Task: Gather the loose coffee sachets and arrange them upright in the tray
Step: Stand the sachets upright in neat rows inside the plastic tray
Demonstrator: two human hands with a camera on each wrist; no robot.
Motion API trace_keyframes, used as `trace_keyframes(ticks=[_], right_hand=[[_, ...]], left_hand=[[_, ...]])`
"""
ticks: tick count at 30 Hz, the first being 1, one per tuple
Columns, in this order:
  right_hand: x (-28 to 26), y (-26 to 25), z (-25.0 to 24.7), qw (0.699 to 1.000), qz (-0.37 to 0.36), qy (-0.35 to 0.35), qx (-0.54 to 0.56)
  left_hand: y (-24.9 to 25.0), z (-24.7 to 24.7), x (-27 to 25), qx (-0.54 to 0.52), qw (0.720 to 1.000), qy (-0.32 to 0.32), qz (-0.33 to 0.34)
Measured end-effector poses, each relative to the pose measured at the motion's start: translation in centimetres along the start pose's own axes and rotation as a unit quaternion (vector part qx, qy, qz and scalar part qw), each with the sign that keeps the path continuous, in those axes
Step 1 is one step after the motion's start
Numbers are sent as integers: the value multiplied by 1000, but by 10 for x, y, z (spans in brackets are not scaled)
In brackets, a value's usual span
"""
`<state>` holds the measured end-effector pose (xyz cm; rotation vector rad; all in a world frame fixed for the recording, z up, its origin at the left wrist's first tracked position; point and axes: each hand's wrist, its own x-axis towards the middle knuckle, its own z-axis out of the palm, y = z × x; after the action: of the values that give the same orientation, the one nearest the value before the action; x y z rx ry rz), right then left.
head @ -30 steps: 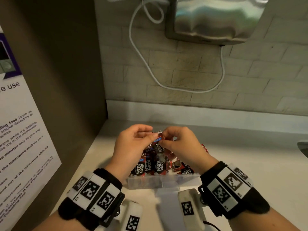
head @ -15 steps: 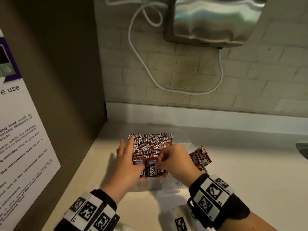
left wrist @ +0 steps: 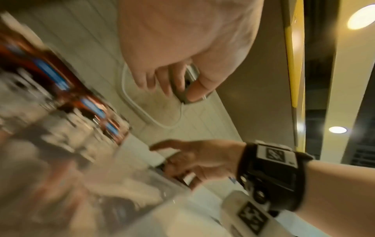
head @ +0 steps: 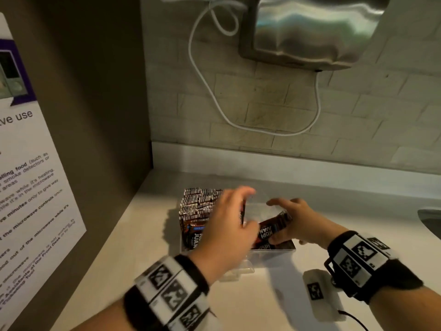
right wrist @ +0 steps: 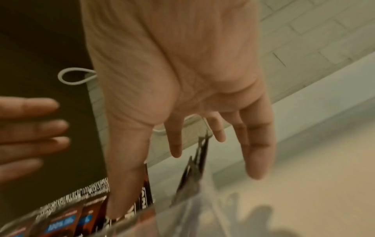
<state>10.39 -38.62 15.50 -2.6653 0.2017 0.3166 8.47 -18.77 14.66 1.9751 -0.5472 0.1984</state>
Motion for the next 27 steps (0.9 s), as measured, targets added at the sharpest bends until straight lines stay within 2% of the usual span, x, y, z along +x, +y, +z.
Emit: trace_keyframes(ticks=[1,3,5,7,12,18,23,25,27], right_hand=[[3,0,4,1000,1,0,5],[8,0,13,999,-12,13,-27],[19,6,19,996,-26,16,-88],[24,9,23,994,-24,10,-109],[10,2,17,994,-26,38,-102],[-2,-7,5,998,-17,39,-53],[-6,-9,3,999,-26,26,2],[-7,-11,3,999,-39,28,2],[-8,-15,4,999,-41,20,-10]], left_hand=[[1,14,5,-10,999,-50,-19],[4,35,17,-71,981,-141,-116],[4,53,30,-115,952,-201,-201],[5,65,38,-110,935,-230,-248],[4,74,48,-92,915,-231,-318],[8,75,51,-102,920,-241,-293],[-26,113,68,-193,906,-197,-322],[-46,131,74,-202,900,-187,-337],[-47,128,75,-201,897,-185,-348]])
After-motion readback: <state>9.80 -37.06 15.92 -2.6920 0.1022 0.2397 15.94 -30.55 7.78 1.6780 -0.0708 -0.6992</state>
